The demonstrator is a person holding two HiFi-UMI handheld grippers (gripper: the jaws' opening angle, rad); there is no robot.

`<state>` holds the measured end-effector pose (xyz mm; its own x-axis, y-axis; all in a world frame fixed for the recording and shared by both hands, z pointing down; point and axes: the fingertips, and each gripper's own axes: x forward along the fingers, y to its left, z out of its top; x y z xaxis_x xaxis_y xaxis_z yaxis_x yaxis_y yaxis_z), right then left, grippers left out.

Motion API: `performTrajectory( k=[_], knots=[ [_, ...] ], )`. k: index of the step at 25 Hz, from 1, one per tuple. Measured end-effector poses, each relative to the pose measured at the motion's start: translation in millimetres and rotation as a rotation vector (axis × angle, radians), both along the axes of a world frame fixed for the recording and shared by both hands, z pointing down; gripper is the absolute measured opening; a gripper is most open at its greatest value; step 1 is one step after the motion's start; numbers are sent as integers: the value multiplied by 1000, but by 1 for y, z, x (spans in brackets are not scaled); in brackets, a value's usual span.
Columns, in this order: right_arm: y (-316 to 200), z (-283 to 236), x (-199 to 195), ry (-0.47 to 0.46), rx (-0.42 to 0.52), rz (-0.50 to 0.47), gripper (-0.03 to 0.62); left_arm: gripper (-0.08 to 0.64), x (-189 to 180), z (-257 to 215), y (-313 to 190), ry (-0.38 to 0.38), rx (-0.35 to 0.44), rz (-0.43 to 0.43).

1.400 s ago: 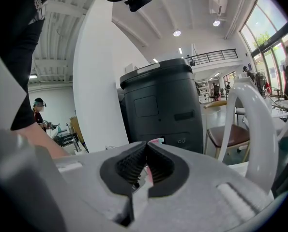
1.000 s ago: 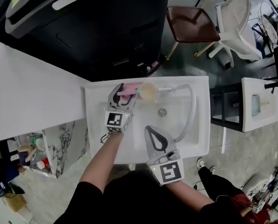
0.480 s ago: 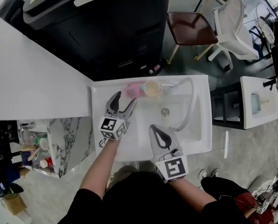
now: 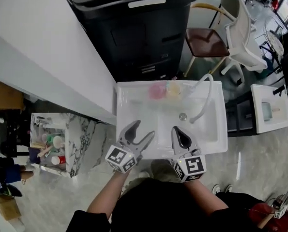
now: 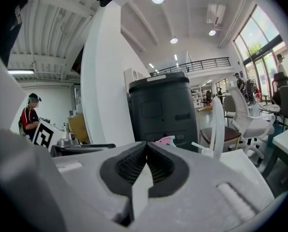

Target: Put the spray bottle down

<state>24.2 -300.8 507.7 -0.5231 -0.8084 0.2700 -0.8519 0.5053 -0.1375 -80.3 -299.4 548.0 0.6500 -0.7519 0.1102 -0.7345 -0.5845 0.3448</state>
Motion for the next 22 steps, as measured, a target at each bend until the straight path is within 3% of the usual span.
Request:
performTrajectory(
  k=[9, 13, 15, 22],
  knots=[
    [114, -30, -22, 12, 33, 5, -2, 54, -22, -45, 140, -24, -54, -73],
    [153, -30, -22, 25, 24, 18, -2, 29, -22, -57, 181, -112, 29, -93],
    [170, -28, -21, 49, 16, 23, -3, 25, -23, -64, 194, -117, 54, -117],
    [218, -29, -13, 70, 18, 29, -3, 20, -16, -70, 228, -133, 35, -128]
  ],
)
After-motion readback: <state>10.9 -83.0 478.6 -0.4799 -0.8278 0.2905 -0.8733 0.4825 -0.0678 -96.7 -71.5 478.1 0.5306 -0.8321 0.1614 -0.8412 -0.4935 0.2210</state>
